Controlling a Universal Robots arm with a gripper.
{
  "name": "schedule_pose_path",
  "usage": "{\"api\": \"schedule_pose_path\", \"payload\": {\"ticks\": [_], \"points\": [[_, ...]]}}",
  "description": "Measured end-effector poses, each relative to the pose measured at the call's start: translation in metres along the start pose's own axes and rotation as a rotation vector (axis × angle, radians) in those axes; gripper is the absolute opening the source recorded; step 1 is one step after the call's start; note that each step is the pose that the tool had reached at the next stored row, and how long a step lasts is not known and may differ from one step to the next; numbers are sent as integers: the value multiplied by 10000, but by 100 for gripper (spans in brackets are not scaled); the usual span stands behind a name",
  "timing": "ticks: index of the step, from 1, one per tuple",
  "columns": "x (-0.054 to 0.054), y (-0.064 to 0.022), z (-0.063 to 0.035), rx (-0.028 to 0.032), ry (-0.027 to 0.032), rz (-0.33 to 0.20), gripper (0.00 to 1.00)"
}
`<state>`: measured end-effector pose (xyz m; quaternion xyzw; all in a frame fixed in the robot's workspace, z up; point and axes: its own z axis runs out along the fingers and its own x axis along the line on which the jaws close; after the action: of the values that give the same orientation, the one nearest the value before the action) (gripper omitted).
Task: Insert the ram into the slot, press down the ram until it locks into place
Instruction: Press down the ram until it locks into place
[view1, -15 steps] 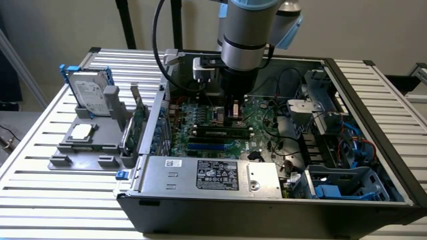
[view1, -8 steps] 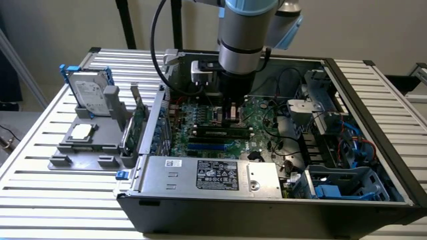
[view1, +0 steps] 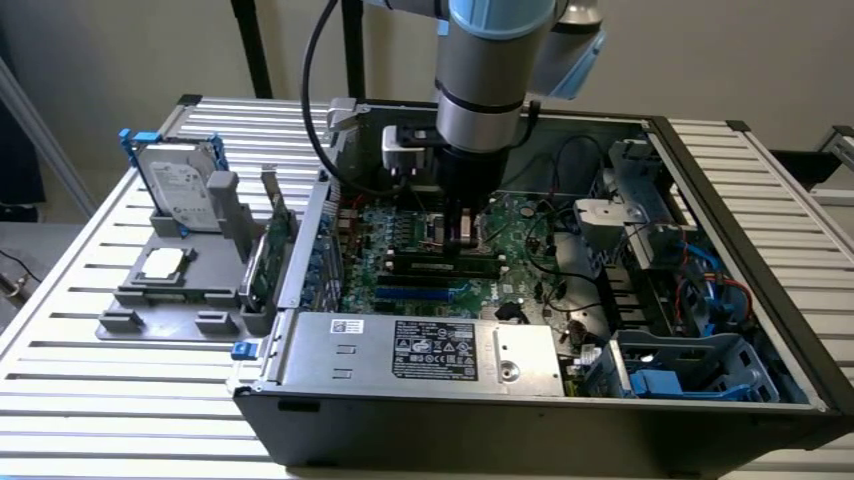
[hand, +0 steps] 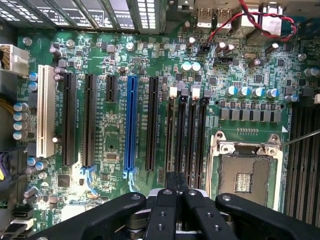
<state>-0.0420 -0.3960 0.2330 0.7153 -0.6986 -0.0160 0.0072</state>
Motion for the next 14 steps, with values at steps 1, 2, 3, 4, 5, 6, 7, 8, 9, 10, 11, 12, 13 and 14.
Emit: {"api": "schedule_pose_path", "payload": {"ticks": [1,2,3,4,5,6,7,8,9,10,11,12,13,14], "points": [[0,0,10,0,-5,0,11],[0,0,19,0,-7,1,11],[1,0,27,-3,-8,2,11],[2,0,36,-5,-10,2,11],[1,-1,49,-2,-23,0,11],[1,-1,58,-3,-29,1,11],[1,-1,65,-4,-34,1,11],[2,-2,68,-3,-41,1,11],[1,-2,69,-3,-45,1,11],[1,-2,66,-4,-53,0,11],[-2,-5,48,-10,-73,0,11],[-3,-8,17,-24,-79,0,11],[-2,-11,-31,-51,-60,1,11],[-1,-16,-78,-72,-55,1,11]]}}
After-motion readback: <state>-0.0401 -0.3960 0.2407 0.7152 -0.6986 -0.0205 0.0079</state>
